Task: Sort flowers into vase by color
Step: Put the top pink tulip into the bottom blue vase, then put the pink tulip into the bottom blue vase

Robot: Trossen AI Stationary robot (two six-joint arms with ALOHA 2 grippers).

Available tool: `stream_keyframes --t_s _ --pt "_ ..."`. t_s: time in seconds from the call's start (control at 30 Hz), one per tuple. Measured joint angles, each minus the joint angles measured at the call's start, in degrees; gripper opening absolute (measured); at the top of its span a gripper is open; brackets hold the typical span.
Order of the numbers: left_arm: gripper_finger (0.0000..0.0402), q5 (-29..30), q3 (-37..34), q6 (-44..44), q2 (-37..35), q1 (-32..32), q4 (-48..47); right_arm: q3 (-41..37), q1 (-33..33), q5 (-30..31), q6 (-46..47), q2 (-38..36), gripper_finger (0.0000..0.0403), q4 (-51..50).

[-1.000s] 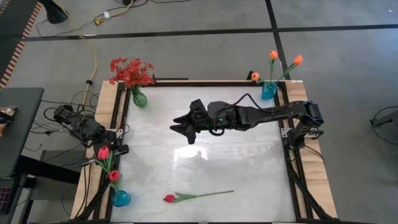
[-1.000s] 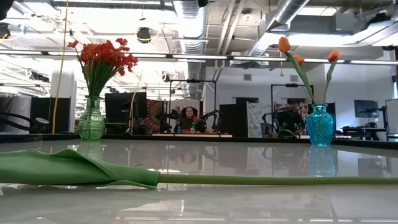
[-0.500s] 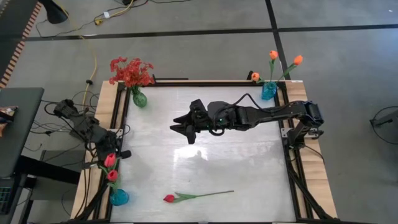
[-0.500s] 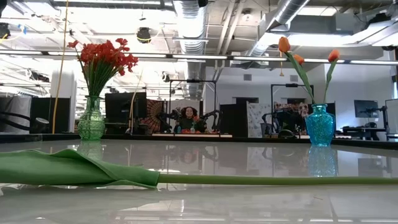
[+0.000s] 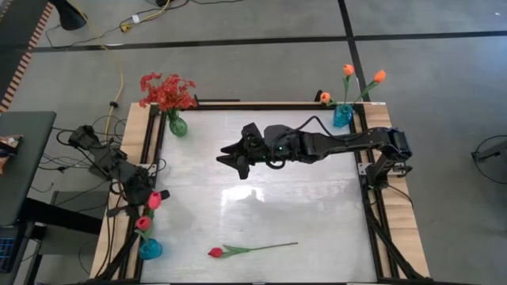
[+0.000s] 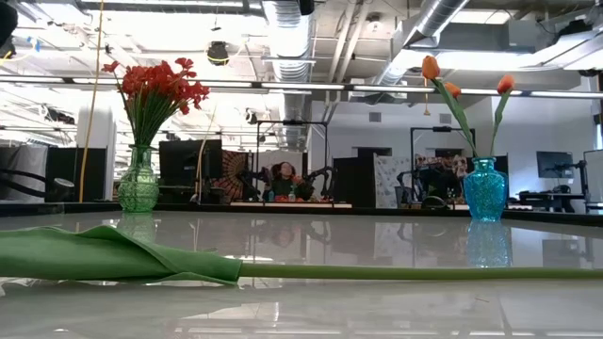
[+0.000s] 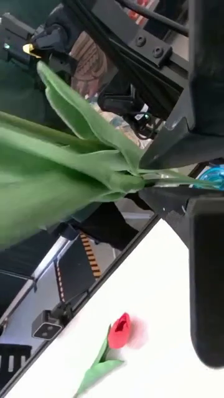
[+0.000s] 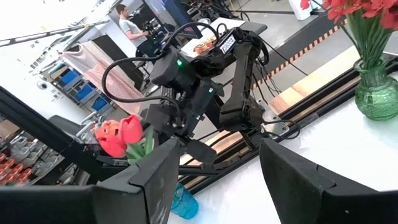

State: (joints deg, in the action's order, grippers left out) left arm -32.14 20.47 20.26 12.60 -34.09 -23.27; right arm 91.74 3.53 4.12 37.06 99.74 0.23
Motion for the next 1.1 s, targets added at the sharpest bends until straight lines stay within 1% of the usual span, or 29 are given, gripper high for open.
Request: stream_keyframes --t_s 0.27,0.4,0.5,0.63,0.73,0.93,1.1 --pt "0.0094 -0.42 0.00 3.81 0.00 0.02 -0.39 0.00 0.02 -1.44 0.00 0.00 0.0248 0.00" --pt "0.0114 -0.66 0.00 6.33 0.00 0.02 -0.95 0.00 0.01 -1.44 0.00 0.00 0.0248 0.00" --pt "0.0124 -1.18 0.00 8.21 0.00 0.02 -3.72 0.00 0.00 -1.73 0.00 0.00 0.0248 0.00" --pt "0.0128 -2.07 0.00 11.53 0.00 0.02 -7.32 0.00 0.02 -2.69 0.00 0.00 0.0248 0.00" --pt "0.0128 -2.44 0.00 13.55 0.00 0.02 -7.80 0.00 0.02 -2.75 -0.02 0.00 0.0248 0.00" --pt "0.0128 -8.69 0.00 18.81 0.00 0.02 -7.72 0.00 0.02 -3.56 -0.50 0.00 0.0248 0.00" --pt "0.0128 -12.08 0.00 26.41 0.00 0.02 -7.70 0.00 0.15 -6.05 -5.15 0.00 0.0248 -0.02"
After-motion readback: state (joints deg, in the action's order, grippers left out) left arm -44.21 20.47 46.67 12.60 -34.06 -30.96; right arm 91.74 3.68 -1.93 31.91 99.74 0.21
